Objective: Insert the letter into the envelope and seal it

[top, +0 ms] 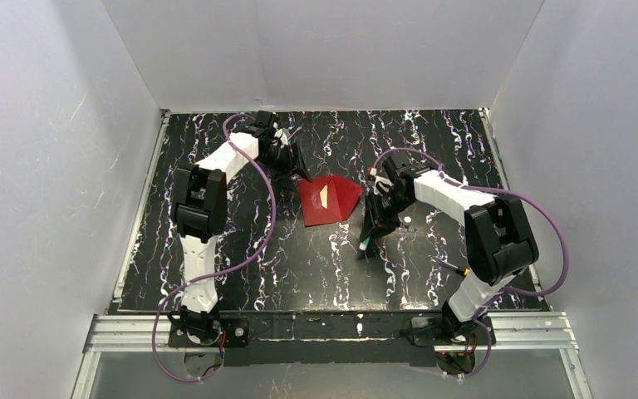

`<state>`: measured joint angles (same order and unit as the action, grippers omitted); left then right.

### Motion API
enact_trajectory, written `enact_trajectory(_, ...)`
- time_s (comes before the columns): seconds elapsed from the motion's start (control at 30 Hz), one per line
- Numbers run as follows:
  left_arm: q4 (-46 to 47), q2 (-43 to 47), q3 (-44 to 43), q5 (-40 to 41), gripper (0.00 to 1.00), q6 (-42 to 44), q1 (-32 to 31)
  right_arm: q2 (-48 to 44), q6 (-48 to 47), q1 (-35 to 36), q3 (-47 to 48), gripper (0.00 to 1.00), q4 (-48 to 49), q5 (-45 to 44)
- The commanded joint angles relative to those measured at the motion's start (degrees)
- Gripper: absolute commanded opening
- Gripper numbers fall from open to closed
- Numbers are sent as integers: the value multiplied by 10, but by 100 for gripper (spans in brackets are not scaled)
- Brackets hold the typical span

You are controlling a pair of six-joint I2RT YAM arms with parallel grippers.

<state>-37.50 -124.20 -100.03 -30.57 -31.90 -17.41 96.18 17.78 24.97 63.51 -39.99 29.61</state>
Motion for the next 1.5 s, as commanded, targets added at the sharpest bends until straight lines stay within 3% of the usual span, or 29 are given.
enact_trajectory(0.0, -27, 56, 37, -7, 58, 25, 1, 17, -19, -3, -10, 13, -59, 36)
enact_trajectory(0.2, -28, 55, 51, -12, 62, 39, 2, 60, -20, -8, -2, 38, -67, -15)
enact_trajectory(0.5, -24, 56, 60, -12, 59, 49, 2, 115, -8, -12, 24, 53, -56, -126)
enact_trajectory(0.87, -20, 57, 54, -21, 60, 49, 2, 80, 10, -12, 76, 57, -89, -202)
enact_trajectory(0.97, -18, 71, 60, -14, 53, 42, 2, 32, 31, -12, 100, 59, -83, -238)
enact_trajectory(1.07, -3, 88, 74, -15, 38, 31, 2, 18, 46, -13, 104, 53, -31, -243)
enact_trajectory(1.17, 42, 98, 103, -44, 28, 13, 2, 40, 65, -16, 108, 30, 36, -246)
enact_trajectory(1.23, 50, 86, 112, -61, 17, 3, 2, 61, 81, -19, 109, 20, 99, -252)
enact_trajectory(1.47, 56, 43, 121, -53, 6, -12, 1, 161, 112, -30, 175, 11, 150, -210)
